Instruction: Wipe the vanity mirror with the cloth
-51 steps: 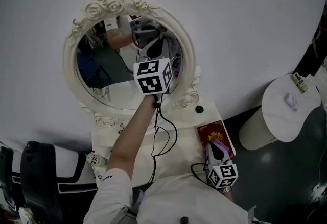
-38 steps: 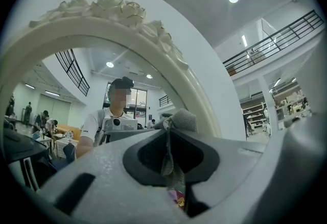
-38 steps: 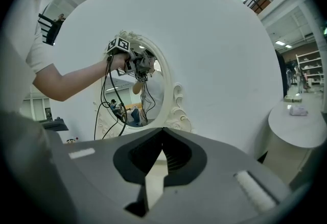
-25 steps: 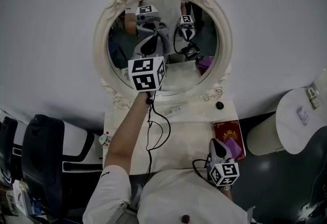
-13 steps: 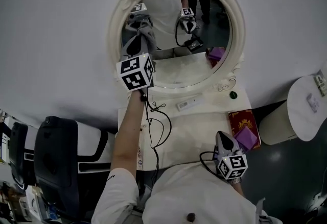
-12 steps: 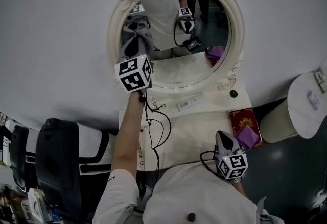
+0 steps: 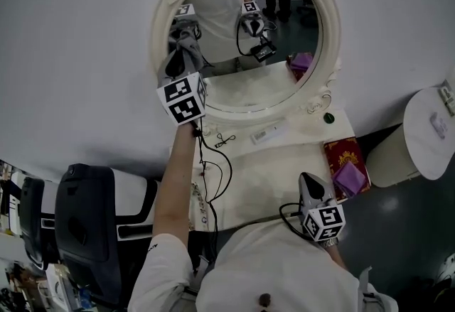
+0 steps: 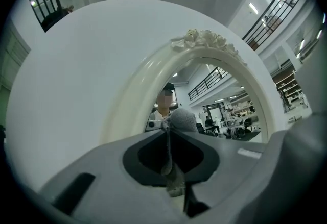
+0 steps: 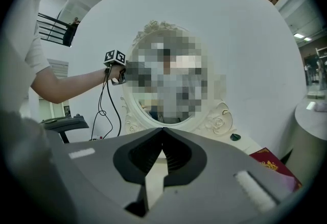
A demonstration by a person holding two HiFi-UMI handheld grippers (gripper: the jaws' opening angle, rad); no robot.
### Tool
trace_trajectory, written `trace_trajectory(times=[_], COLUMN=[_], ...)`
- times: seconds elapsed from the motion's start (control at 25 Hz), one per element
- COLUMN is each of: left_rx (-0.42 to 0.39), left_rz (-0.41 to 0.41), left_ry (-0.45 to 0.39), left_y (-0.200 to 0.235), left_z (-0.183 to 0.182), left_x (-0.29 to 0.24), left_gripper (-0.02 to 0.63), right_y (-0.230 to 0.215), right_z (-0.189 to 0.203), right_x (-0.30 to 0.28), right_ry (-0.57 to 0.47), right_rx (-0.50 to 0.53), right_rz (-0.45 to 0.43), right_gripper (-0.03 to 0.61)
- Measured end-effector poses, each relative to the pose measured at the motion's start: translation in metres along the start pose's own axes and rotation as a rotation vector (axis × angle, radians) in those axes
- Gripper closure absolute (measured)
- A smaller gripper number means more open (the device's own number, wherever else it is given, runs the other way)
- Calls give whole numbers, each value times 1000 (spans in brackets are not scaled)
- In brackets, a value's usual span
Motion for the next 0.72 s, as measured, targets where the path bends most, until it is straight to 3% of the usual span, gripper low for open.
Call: trace_trajectory(times=[0.28, 0.44, 0.72], left_rx=[54, 116, 101], left_rz=[-79, -25, 111], left_ry=[5, 9, -48], left_y=[-4, -30, -133], left_z=[1, -6, -25], left_x=[3, 17, 37], left_gripper=[592, 591, 591], right_y=[-25, -44, -91], right_z=[-4, -8, -21], right_x=[2, 0, 5], right_ry=[10, 33, 37], right_rx=[-3, 17, 19], right_rz=[-33, -92, -153], right_gripper=[571, 571, 571])
Point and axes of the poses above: the fingertips, and each gripper's own axes: x backward along the fingers, y to its left, z out of its underside, the point moved 5 cm from there along x, backward along the fingers, and after that the axes turned 10 degrees about -z, right-handed, at the moved point
